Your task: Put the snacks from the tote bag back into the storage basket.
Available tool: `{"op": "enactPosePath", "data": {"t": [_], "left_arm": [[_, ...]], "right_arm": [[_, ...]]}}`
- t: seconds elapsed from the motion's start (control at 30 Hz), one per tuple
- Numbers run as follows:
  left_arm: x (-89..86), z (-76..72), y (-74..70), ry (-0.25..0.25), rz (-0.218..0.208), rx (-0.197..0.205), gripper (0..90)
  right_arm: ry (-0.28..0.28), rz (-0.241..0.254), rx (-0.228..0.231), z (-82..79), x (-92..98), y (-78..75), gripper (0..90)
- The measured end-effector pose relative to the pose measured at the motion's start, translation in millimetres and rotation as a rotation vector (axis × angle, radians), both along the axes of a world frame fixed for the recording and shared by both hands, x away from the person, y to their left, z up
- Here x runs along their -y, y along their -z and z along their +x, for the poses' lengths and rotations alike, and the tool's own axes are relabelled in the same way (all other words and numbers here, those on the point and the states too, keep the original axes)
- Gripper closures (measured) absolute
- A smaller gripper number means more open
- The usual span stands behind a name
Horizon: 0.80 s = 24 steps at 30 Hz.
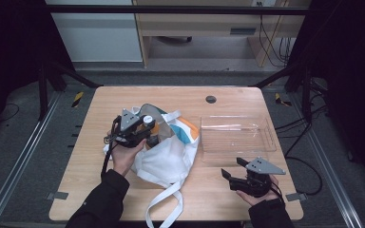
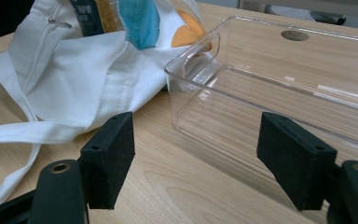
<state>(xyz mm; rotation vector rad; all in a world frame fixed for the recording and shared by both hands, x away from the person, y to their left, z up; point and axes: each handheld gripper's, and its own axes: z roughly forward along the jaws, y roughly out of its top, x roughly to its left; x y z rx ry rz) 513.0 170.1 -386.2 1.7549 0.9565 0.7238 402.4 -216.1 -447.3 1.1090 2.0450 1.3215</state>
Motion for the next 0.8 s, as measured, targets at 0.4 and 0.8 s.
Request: {"op": "enactPosePath", "data": {"t": [0.4, 0.8], "left_arm": [[-9.6, -8.9, -22.7, -0.017, -0.016, 0.036, 58.5], [-13.8, -21.4, -43.7, -0.021, -0.029, 0.038, 58.6]], "right_arm": [[-0.001, 0.000, -0.002, -0.4, -0.2, 0.1, 27.6], [0.000, 0.000, 0.000, -0.9, 0.1, -0.2, 27.6]]}}
